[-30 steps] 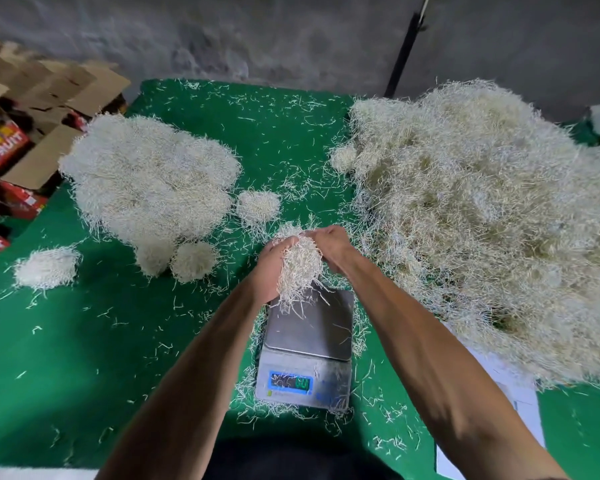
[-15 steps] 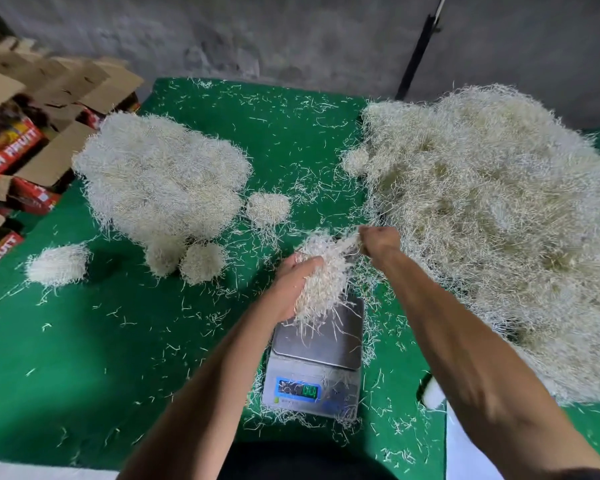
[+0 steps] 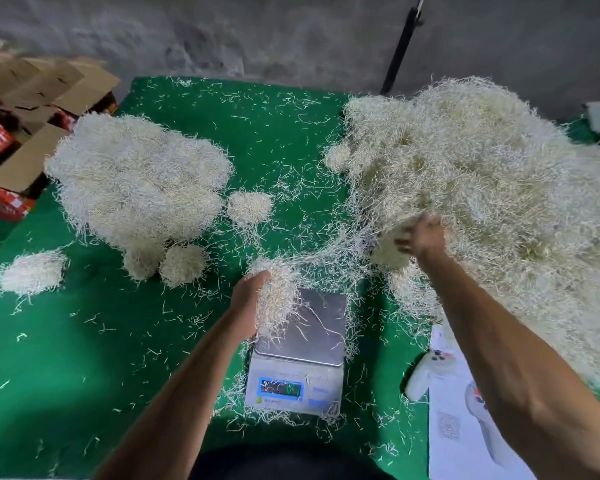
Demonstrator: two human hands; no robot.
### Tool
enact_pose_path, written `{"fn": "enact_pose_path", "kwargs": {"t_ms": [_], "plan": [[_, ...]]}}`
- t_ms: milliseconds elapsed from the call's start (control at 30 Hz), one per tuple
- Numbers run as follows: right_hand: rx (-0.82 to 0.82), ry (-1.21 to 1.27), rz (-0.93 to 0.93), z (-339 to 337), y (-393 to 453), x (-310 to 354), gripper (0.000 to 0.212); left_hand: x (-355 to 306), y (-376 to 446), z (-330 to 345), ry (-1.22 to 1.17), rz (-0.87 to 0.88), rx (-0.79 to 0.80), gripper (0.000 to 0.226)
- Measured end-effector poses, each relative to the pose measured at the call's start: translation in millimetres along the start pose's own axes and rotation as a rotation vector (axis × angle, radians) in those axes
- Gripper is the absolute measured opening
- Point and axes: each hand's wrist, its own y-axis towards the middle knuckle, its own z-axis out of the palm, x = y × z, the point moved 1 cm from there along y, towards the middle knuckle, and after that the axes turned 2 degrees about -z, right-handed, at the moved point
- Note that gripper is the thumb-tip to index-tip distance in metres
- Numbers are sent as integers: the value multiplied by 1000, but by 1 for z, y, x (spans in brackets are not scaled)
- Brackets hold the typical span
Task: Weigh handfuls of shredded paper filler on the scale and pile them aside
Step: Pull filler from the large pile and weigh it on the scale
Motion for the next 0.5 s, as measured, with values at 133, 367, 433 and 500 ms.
{"fn": "enact_pose_path", "kwargs": {"t_ms": [133,367,433,500], "plan": [[102,-1026,-114,1,-28,-4,29,2,-4,5,82,47,23,59],[552,-506,-517,56,-91,21,35,-9,-25,10,131,125,99,50],[765,-369,-449,76,-111,12,44,-12,-31,8,153,178,139,33],[881,-427,-415,93,-120,0,31,-11,-28,1,181,250,124,34]]}}
